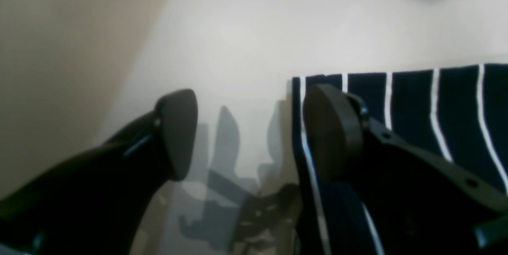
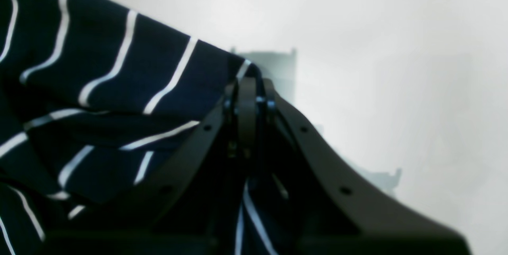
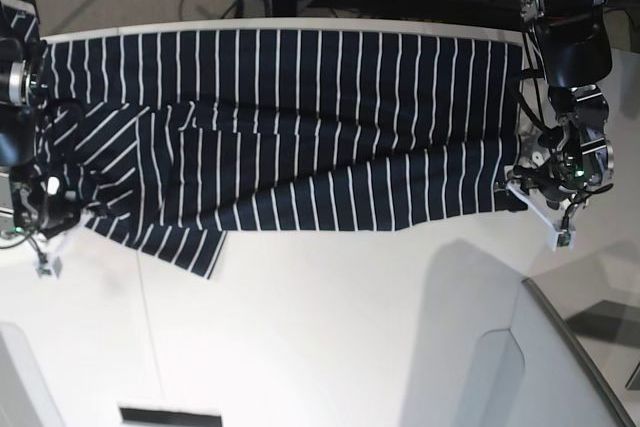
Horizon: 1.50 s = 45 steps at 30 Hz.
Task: Layout the t-shirt on the table in an organized manner, then fold the t-shirt properly
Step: 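Grasp the shirt side near the hem with both grippers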
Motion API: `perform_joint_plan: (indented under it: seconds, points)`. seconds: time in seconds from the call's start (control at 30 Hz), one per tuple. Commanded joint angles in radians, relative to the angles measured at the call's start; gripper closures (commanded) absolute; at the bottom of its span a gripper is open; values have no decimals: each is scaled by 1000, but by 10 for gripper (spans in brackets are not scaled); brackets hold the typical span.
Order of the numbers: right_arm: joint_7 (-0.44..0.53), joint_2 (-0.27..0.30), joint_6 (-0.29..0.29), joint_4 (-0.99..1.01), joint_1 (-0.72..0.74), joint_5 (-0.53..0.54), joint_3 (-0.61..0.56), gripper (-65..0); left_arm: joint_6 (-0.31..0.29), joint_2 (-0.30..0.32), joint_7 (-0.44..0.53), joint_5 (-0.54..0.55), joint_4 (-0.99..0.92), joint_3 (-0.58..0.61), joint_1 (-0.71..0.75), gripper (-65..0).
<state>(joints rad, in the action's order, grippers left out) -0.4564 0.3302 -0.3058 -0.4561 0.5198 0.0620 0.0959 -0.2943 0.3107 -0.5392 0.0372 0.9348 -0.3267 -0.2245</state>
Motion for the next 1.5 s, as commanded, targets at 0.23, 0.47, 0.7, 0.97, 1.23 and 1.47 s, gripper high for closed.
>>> perform_joint_plan:
  seconds: [0.23,0.47,0.7,0.97,1.23,1.47]
  points:
    - [8,17,1,-11,24,-1,0,0,-6,12,109,8,-118,48,-37,-420]
    - [8,16,1,-11,24,-3,0,0,-89,2,164,82,-264,50,-80,-418]
    - [8,16,1,-11,24,-3,0,0,-92,-6,173,91,-210,44,-66,-416]
    - [8,16,1,-11,24,-3,0,0,-90,2,170,91,-115,42,-25,-416]
    - [8,14,1,-11,24,-3,0,0,-90,-5,178,91,-199,48,-45,-416]
    - [8,14,1,-11,24,-3,0,0,-96,-6,179,89,-253,50,-66,-224]
